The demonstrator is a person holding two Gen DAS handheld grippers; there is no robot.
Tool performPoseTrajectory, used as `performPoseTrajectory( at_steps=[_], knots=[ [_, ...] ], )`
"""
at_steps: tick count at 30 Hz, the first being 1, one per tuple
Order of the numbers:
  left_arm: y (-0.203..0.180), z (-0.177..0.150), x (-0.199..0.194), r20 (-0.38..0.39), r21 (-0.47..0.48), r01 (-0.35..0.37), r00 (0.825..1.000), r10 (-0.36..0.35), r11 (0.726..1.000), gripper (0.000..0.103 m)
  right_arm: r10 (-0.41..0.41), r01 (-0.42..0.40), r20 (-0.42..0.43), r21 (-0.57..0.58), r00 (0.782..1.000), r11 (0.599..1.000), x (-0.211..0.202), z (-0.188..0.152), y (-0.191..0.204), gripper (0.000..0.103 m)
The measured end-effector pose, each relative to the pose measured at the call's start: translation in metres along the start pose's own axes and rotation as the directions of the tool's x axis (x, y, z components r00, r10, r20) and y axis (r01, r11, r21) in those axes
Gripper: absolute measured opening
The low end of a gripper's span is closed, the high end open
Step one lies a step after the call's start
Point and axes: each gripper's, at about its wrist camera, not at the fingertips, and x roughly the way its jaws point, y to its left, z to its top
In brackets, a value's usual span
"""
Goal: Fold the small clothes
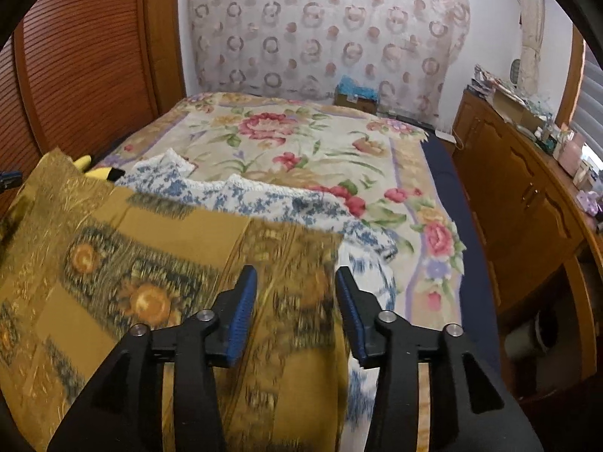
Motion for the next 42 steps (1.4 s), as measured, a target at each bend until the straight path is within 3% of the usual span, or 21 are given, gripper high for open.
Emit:
performPoseTrajectory(
  at_steps=[7, 14, 29, 35, 39, 42],
  knots=[
    [0.007, -0.047, -0.018, -0.025, -0.061, 0.001, 1.000, -0.003, 0.998, 0.023, 0.025, -0.020, -0.056, 0.082, 0.998, 0.996, -0.022, -0.041, -0.006, 0.046],
    [0.007, -0.065, -0.021, -0.035, -0.074, -0.001, 0.999, -0.002, 0.997, 0.025, 0.008, 0.005, -0.100, 0.126, 0.995, 0.992, -0.034, -0.073, -0.009, 0.046],
    [0.009, -0.074, -0.024, -0.067, -0.098, -0.007, 0.998, 0.001, 0.995, 0.026, 0.028, -0.013, -0.142, 0.103, 0.989, 0.995, -0.024, -0.082, 0.003, 0.045],
    [0.011, -0.078, -0.015, -0.087, -0.107, -0.006, 0.996, -0.003, 0.994, 0.026, 0.029, -0.017, -0.144, 0.085, 0.989, 0.996, -0.026, -0.083, 0.004, 0.031],
    [0.014, -0.080, -0.010, -0.087, -0.136, -0.001, 0.996, -0.011, 0.991, 0.026, 0.041, -0.033, -0.140, 0.055, 0.989, 0.998, -0.029, -0.083, 0.008, 0.012],
    [0.012, -0.081, -0.011, -0.081, -0.130, -0.009, 0.997, -0.001, 0.991, 0.026, 0.056, -0.050, -0.127, 0.049, 0.990, 0.998, -0.034, -0.082, 0.009, 0.005]
  ],
)
